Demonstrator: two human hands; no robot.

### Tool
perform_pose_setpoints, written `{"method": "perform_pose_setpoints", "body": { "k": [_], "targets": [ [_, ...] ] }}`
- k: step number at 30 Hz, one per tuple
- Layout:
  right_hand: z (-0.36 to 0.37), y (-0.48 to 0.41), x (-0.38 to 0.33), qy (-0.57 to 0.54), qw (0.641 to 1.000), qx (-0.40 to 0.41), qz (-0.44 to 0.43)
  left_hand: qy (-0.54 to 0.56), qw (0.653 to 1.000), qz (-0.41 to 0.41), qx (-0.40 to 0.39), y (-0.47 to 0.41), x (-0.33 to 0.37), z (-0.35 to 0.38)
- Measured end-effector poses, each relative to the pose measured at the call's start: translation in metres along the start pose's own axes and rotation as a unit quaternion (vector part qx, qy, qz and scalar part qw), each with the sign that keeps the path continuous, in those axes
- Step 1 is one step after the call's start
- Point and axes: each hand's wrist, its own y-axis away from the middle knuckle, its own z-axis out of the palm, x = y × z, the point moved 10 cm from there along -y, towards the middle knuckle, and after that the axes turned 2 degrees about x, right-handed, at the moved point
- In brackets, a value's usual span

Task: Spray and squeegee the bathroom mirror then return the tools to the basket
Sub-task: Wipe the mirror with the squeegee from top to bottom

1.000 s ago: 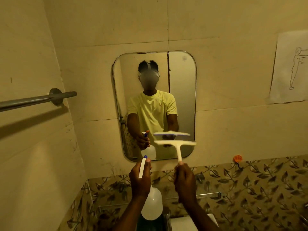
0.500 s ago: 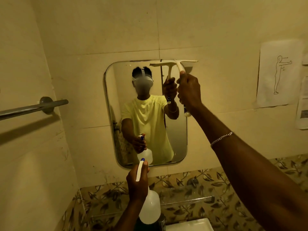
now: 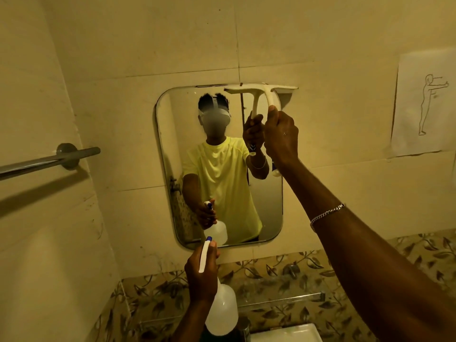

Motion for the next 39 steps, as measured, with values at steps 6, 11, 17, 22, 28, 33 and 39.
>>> {"method": "perform_pose_setpoints", "body": {
  "k": [6,11,17,22,28,33,39],
  "targets": [
    [-0.008,0.084,0.068,0.014,0.999,-0.039,0.024,-0.012,1.000,0.003,-0.002,-0.004,-0.010,-0.003],
    [-0.020,0.169,0.142,0.046,0.997,-0.045,0.053,-0.032,0.999,0.007,0.002,-0.006,-0.010,0.000],
    [-0.028,0.264,0.223,0.064,0.985,-0.070,0.141,-0.009,1.000,-0.009,0.010,-0.005,-0.004,-0.003],
    [-0.029,0.338,0.280,0.078,0.959,-0.094,0.256,-0.034,0.999,0.000,0.011,-0.004,-0.001,-0.005],
    [-0.028,0.356,0.292,0.079,0.945,-0.100,0.300,-0.028,1.000,0.001,-0.008,0.003,-0.001,-0.005],
    [-0.049,0.343,0.262,0.043,0.959,-0.046,0.277,0.000,1.000,0.017,-0.006,-0.002,0.011,-0.002],
    [-0.071,0.254,0.181,-0.020,0.984,0.030,0.176,0.040,0.999,0.015,-0.033,-0.013,0.032,0.019]
  ]
}}
